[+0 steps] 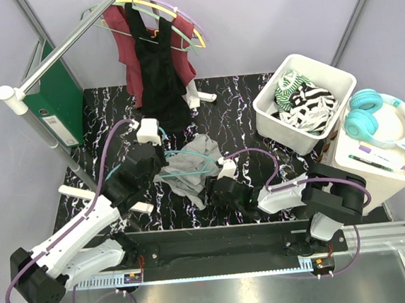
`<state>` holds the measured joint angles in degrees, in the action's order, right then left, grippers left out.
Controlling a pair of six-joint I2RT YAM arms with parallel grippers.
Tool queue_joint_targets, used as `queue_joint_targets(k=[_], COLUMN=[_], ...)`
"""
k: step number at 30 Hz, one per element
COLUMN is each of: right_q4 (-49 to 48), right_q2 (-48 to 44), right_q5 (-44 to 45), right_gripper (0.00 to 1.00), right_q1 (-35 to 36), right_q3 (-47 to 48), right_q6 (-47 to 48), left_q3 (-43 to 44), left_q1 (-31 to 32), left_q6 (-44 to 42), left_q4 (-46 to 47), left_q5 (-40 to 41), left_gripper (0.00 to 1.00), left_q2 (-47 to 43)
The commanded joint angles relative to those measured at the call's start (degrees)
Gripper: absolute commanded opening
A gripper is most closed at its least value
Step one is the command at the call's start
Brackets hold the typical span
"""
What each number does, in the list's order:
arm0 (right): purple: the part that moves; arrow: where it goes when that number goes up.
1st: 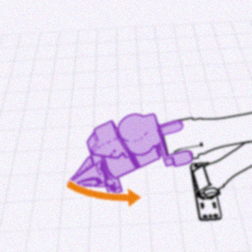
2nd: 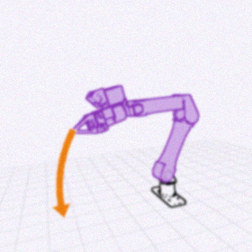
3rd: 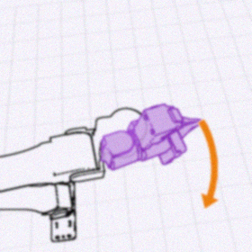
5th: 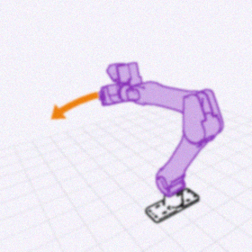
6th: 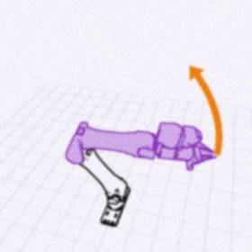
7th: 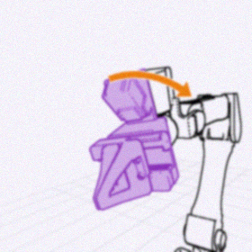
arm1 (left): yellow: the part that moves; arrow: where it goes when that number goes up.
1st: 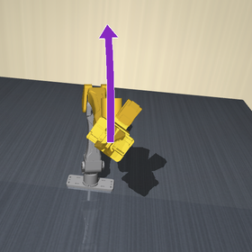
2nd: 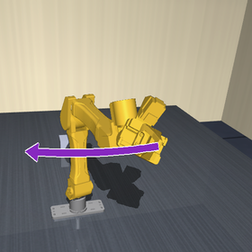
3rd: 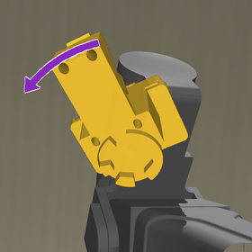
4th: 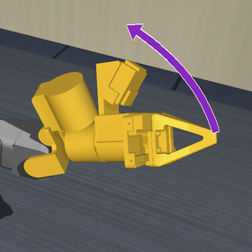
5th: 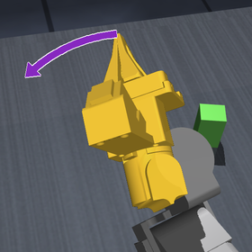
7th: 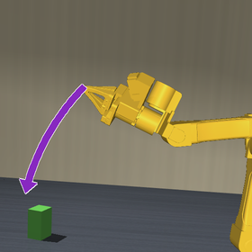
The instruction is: Place the tank top on the hanger
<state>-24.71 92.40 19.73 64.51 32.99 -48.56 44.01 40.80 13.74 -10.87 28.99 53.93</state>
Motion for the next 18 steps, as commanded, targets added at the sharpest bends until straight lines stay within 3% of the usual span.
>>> queue_joint_targets(k=[1,2,5,6,18], right_q4=[-0.78,-0.95,-1.13,-0.61,10.64], right_q2=[2.78,3.92,4.72,4.46,-14.87], right_q5=[1.82,1.29,0.05,0.22,12.35], right_gripper=[0.50,0.34,0.13,0.01,0.00], right_q1=[0.62,0.62,0.62,0.62,0.09], right_q3=[2.42,2.77,3.74,3.75,-6.00], right_q6=[-0.93,-0.84,-0.05,0.04,2.06], left_q3=[-0.41,-0.42,-0.68,-0.68,-3.49], left_q1=[-0.28,-0.19,-0.28,-0.19,-0.37], left_q6=[1.20,1.38,1.56,1.56,2.08], left_q4=[2.52,2.52,2.09,1.91,1.21], left_q5=[-0.78,-1.04,-1.05,-0.78,3.26], left_gripper=[0.00,0.00,0.00,0.00,0.00], left_q2=[-2.86,-3.13,-3.57,-3.83,-6.03])
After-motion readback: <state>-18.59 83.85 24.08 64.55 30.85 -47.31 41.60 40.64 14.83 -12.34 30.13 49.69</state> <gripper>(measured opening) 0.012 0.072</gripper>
